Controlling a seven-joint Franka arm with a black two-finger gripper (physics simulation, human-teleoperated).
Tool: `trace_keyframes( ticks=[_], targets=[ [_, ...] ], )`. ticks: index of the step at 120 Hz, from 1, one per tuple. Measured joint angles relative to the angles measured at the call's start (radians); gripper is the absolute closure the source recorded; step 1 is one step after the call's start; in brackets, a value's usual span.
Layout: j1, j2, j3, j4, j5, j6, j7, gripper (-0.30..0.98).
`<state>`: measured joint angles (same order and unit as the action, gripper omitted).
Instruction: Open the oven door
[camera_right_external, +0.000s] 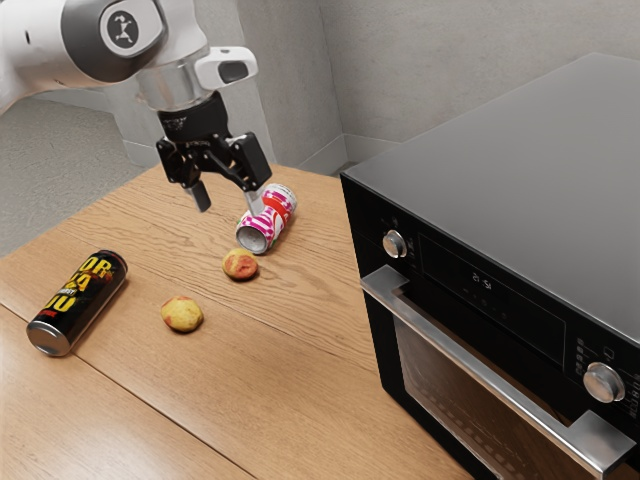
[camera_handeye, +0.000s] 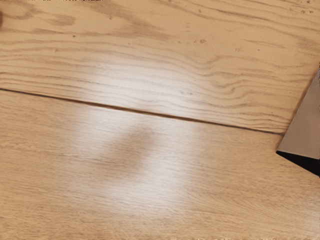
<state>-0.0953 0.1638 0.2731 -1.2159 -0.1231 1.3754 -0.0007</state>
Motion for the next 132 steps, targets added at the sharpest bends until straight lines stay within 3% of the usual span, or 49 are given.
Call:
trace_keyframes(
  ticks=[20, 26, 32, 36, 42, 50, 59, 70, 99, 132],
  targets=[
    [-0.002, 0.001, 0.0, 0.009, 0.006, 0.0, 0.026, 0.0],
    [-0.006, -0.099, -0.006, 0.088, 0.006, -0.006, 0.054, 0.0],
    [0.088, -0.245, -0.139, 0.115, -0.002, -0.017, 0.167, 0.0],
    [0.148, -0.293, -0.304, 0.112, 0.026, -0.027, 0.239, 0.0],
    [0.007, -0.4, -0.534, -0.02, 0.074, 0.001, 0.351, 0.0],
    [-0.111, -0.54, -0.643, -0.261, 0.087, 0.094, 0.506, 0.0],
    [-0.152, -0.626, -0.659, -0.441, 0.061, 0.202, 0.67, 0.0],
    [-0.163, -0.64, -0.662, -0.537, 0.044, 0.316, 0.844, 0.0],
    [-0.168, -0.557, -0.663, -0.606, 0.033, 0.509, 1.203, 0.0],
    [-0.163, -0.513, -0.603, -0.644, 0.026, 0.592, 1.472, 0.0]
  ],
)
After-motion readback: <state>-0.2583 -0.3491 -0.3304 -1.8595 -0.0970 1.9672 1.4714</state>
